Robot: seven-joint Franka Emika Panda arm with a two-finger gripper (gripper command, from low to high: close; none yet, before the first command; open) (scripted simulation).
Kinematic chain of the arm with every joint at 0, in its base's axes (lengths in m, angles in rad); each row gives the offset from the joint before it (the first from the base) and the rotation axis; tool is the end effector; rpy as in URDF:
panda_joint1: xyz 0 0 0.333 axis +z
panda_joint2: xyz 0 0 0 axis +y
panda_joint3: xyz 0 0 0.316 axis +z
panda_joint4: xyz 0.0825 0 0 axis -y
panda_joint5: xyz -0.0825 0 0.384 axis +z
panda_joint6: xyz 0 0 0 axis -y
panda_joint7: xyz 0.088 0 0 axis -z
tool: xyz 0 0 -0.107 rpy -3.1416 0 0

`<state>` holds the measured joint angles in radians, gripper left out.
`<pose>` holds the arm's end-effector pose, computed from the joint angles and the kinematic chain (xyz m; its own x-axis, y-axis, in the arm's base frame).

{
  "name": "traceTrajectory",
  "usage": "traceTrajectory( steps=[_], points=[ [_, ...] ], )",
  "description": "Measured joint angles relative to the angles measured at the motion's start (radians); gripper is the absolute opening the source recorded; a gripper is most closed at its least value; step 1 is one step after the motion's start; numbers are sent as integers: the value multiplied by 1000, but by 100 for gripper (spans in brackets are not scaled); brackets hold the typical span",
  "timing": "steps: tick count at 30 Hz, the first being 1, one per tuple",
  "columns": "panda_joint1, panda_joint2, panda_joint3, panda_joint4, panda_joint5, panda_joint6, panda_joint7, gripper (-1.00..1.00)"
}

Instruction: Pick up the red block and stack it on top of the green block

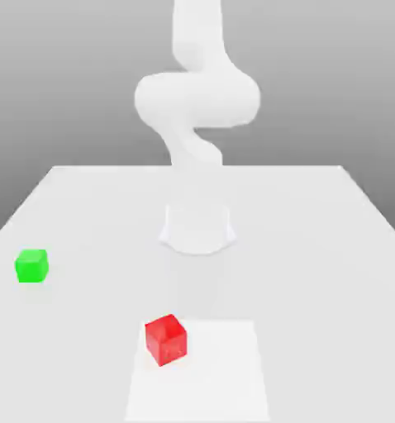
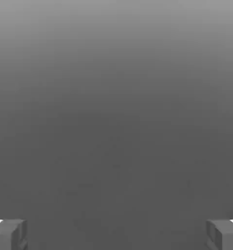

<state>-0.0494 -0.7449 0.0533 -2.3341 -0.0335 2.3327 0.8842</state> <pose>0.3694 0.0081 0.6770 0.4598 -0.7461 0.4815 -0.5761 -0.6633 -0.4777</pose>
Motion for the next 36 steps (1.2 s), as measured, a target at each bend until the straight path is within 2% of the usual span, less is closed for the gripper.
traceTrajectory(
  steps=[11, 22, 28, 34, 36],
  points=[
    [-205, 271, 173, -150, -133, 142, 361, 0],
    [-336, 537, 225, -298, -201, 283, 669, 0],
    [-359, 653, 214, -381, -153, 369, 775, 0],
    [-348, 729, 210, -459, 15, 453, 789, 0],
    [-343, 744, 210, -459, 31, 467, 790, 0]
  ],
)
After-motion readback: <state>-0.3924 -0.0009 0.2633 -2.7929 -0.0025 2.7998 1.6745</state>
